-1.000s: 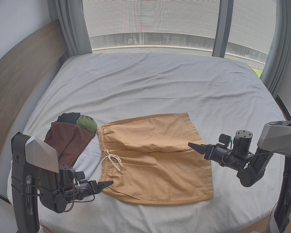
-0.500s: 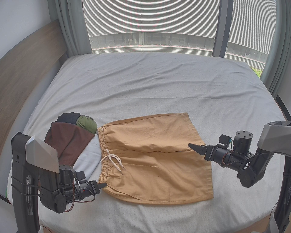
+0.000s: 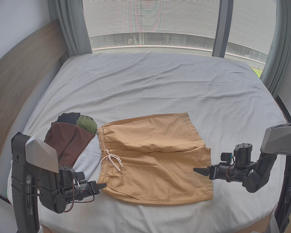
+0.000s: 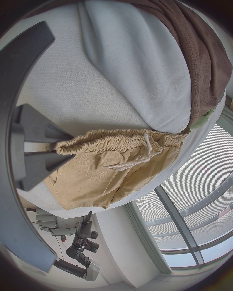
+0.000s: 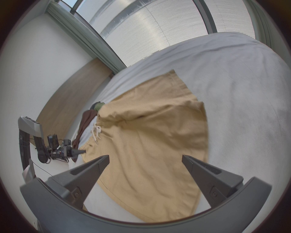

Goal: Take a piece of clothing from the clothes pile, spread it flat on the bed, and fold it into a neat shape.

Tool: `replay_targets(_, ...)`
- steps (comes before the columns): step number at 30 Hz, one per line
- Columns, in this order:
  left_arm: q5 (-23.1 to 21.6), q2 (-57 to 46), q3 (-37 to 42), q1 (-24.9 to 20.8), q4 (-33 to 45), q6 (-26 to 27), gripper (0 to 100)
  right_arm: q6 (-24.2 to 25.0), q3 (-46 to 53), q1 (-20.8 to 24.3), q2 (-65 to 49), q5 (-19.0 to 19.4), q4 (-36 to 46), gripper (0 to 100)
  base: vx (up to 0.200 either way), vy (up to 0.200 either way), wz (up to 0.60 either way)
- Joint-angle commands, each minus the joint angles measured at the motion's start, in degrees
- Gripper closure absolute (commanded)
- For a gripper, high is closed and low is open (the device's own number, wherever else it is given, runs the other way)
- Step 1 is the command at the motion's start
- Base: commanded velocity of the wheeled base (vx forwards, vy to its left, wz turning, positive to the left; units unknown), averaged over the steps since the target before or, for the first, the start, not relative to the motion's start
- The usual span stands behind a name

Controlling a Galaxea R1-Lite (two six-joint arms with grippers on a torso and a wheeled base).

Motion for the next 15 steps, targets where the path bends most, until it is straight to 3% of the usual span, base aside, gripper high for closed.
replay_targets(1,0.0,0.1,0.0,-0.1,0.0,0.0,100,-1.3,1.7,-1.7,-0.6,0.0,2.1,0,0.0,0.0,0.0)
replay_targets(15,0.1,0.1,-0.1,-0.1,0.0,0.0,100,-6.9,5.1,-4.7,-2.1,-0.1,13.5,0,0.0,0.0,0.0)
